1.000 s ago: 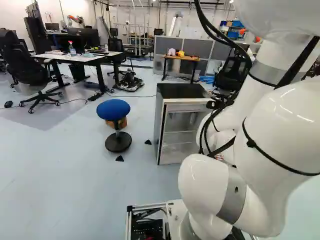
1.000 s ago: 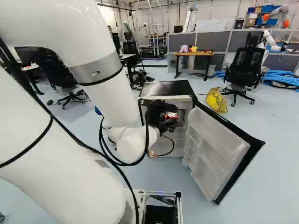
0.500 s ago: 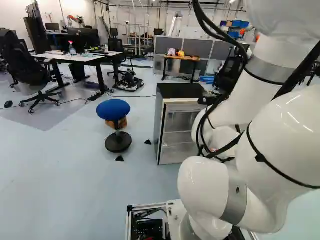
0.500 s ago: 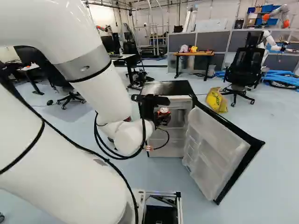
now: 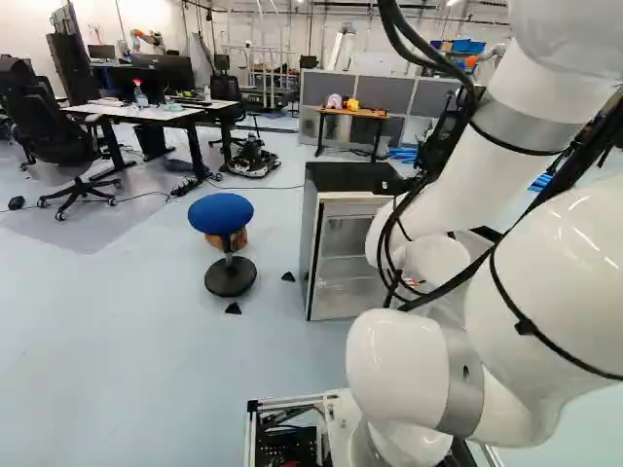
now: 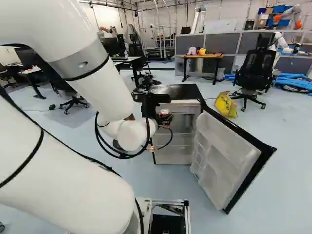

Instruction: Grab a drink from the fridge

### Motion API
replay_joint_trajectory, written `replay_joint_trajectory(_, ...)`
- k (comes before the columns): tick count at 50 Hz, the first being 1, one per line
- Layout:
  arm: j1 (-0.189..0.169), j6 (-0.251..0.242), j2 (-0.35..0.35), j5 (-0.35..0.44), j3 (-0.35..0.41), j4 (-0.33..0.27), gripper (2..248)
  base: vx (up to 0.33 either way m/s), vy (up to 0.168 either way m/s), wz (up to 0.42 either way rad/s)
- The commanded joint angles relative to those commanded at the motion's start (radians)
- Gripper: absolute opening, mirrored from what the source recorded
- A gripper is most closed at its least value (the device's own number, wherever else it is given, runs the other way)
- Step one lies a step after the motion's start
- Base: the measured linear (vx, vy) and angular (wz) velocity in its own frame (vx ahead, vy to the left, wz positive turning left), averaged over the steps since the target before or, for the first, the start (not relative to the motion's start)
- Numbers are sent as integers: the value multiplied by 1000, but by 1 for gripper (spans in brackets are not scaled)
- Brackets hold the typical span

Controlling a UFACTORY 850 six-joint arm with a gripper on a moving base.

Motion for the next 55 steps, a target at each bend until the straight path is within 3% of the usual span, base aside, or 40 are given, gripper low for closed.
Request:
replay_joint_trajectory(16, 42, 0, 20, -66, -26, 0, 91, 0, 0, 0)
replay_joint_trajectory(55, 62, 0, 93, -216, -65, 0, 91, 0, 0, 0)
